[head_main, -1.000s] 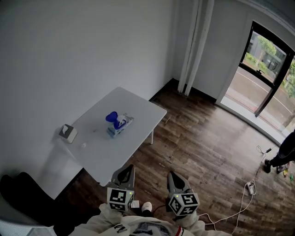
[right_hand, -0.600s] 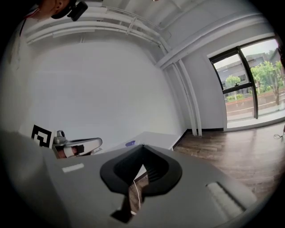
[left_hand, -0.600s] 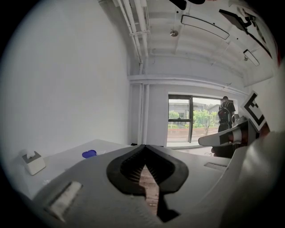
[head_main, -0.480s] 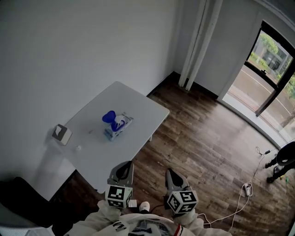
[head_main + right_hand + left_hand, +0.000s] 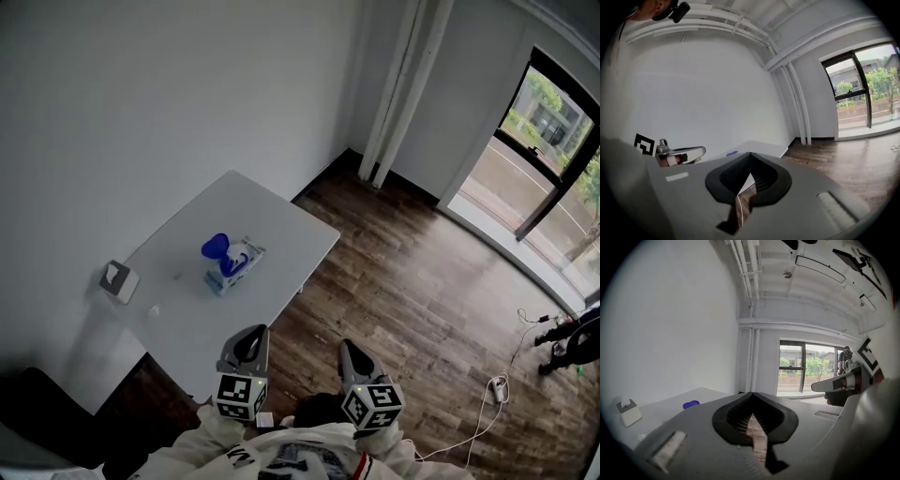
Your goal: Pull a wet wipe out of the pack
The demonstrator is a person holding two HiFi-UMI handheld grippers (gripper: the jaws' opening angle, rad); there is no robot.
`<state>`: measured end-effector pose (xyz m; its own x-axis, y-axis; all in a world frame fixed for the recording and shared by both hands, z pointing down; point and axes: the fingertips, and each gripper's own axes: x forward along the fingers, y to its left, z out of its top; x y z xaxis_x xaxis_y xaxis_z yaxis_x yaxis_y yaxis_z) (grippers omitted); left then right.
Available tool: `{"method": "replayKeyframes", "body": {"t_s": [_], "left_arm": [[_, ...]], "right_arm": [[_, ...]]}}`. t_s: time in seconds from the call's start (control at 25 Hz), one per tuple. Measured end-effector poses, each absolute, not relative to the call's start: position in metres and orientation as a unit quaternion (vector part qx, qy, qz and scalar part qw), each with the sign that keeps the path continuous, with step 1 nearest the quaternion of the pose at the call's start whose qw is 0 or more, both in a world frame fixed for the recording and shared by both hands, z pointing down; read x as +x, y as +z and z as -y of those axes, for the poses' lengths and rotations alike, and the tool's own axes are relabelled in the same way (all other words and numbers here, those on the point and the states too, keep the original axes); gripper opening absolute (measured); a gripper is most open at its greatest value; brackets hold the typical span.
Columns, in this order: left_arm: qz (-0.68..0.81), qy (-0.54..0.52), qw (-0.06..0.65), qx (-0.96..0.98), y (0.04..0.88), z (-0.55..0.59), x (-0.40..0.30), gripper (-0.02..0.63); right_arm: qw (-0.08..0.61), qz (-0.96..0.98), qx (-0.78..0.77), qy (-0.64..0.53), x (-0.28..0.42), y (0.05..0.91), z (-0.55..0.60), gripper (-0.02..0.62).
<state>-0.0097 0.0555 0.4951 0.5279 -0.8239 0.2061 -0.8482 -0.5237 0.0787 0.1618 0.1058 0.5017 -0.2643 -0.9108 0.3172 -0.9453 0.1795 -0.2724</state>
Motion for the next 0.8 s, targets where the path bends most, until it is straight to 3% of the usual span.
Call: {"method": "replayKeyframes", "body": {"t_s": [0.8], "left_arm": [[0.570, 0.094, 0.085, 0.812, 0.485, 0.069, 0.027, 0.005]], "right_arm": [[0.040, 0.819, 0.523, 0.231, 0.213, 0.504, 0.063, 0.006]]}}
